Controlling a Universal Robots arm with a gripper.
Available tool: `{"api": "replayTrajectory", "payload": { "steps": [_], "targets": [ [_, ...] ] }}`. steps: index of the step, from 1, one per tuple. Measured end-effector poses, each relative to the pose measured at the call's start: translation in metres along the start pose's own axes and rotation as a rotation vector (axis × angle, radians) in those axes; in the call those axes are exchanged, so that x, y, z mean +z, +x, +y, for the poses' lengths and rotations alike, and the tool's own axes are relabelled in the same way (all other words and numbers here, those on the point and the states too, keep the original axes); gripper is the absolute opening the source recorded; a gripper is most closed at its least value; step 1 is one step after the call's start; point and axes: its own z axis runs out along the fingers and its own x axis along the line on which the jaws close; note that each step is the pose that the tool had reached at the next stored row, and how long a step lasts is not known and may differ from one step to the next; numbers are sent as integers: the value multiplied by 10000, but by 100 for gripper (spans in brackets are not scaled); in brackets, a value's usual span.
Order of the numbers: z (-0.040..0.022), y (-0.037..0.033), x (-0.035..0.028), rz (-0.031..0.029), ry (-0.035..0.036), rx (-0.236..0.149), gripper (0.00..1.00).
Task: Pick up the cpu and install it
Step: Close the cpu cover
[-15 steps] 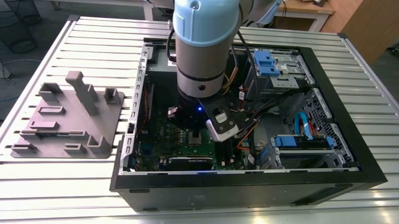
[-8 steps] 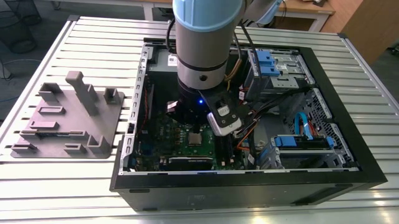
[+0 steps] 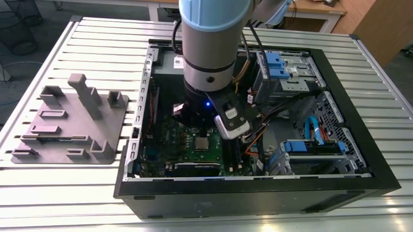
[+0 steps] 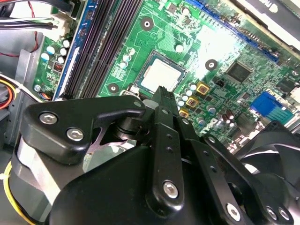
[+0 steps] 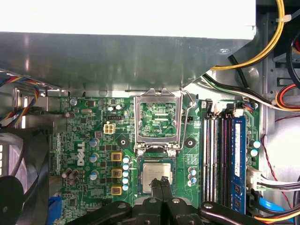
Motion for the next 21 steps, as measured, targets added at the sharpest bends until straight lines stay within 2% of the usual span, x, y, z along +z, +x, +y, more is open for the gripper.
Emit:
{"api": "replayTrajectory", "payload": {
  "steps": [8, 21],
  "targets": [
    [44, -14, 10, -1, -1, 0, 11],
    [52, -19, 10, 1, 1, 0, 11]
  ]
}}
